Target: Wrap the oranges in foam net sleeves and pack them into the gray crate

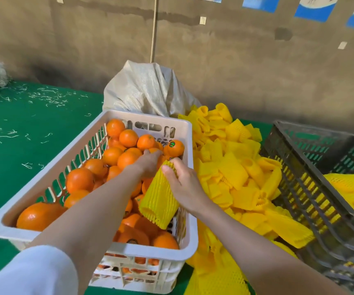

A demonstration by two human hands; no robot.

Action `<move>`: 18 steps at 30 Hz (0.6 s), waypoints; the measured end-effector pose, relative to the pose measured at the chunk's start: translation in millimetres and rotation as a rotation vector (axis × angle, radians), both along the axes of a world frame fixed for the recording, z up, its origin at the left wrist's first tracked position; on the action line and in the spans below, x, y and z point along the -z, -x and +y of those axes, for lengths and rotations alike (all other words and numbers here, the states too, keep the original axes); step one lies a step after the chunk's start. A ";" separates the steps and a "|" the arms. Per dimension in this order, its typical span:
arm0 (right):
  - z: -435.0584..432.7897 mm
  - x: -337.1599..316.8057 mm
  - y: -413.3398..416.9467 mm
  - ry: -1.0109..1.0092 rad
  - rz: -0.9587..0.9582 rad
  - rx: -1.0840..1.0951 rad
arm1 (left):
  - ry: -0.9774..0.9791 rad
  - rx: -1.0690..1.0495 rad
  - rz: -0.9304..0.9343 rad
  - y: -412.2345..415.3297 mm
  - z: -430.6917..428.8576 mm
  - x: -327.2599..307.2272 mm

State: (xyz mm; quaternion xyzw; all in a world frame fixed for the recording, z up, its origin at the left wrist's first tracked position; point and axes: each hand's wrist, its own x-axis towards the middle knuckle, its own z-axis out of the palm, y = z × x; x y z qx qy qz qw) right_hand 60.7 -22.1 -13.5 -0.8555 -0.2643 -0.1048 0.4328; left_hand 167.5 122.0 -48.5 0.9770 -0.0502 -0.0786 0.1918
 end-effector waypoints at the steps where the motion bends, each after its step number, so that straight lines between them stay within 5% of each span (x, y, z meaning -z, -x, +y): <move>1: 0.1 -0.2 -0.5 -0.002 0.009 -0.001 | 0.004 -0.004 -0.018 -3.0 0.5 4.2; 4: -0.2 -1.1 -0.8 -0.028 0.025 0.004 | 0.046 -0.008 -0.113 -9.5 3.2 8.3; 6: -0.8 -1.1 0.1 -0.045 0.038 0.007 | 0.239 -0.096 -0.163 -7.1 3.8 1.3; 8: -1.3 -2.8 0.2 -0.088 0.079 0.026 | 0.717 -0.247 -0.060 0.2 5.2 -14.1; 11: -6.3 -7.2 1.1 -0.221 0.182 0.045 | 1.336 -0.181 0.126 23.3 7.7 -42.6; 15: -31.3 -19.2 9.1 -0.220 0.101 0.099 | 1.530 0.028 0.212 59.2 -1.5 -73.7; 18: -54.7 -38.5 19.3 -0.329 0.127 -0.051 | 1.615 0.113 0.229 83.9 -26.7 -87.4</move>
